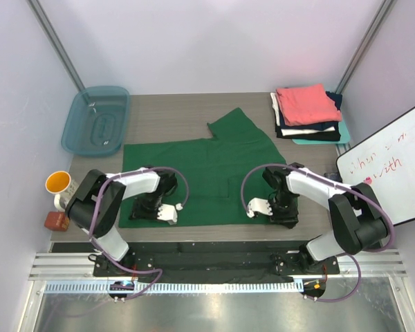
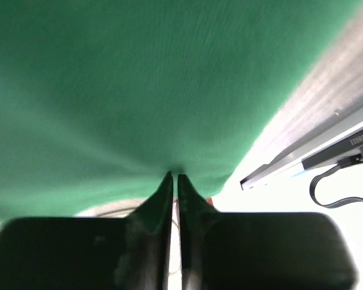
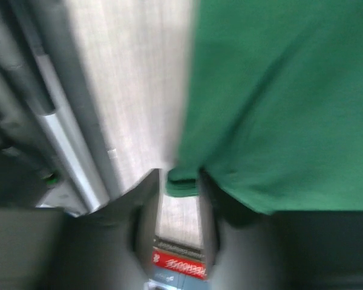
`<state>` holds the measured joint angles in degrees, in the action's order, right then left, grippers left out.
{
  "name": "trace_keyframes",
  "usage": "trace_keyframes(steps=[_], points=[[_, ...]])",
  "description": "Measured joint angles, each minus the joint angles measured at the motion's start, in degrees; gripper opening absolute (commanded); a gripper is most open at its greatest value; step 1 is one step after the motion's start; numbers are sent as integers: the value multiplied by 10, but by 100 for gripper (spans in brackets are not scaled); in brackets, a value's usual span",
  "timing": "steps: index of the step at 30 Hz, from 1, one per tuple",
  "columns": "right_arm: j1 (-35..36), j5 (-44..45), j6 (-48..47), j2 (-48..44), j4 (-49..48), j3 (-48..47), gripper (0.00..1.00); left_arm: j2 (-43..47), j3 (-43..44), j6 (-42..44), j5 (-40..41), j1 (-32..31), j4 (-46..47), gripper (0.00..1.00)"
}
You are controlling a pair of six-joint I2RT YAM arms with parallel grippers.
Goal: Fold and stack the t-shirts
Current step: Fold the flattened tshirt in 1/3 of the way, then grap the side of the flattened tshirt furthest away from the robot with both arms
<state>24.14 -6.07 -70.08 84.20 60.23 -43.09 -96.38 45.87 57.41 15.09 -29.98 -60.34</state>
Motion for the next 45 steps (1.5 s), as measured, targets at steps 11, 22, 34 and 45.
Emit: trace_keyframes(steps=[11,22,34,45], points=[[-13,10,34,-14,75,-163,56,87,162,2,-5,16,-64,60],[-79,46,271,220,-158,-475,58,-89,401,-63,13,175,95,96],[-99,123,419,525,-213,-905,66,-270,559,69,-151,254,137,87],[-104,127,419,531,-269,-880,66,-401,767,315,-139,231,18,87]])
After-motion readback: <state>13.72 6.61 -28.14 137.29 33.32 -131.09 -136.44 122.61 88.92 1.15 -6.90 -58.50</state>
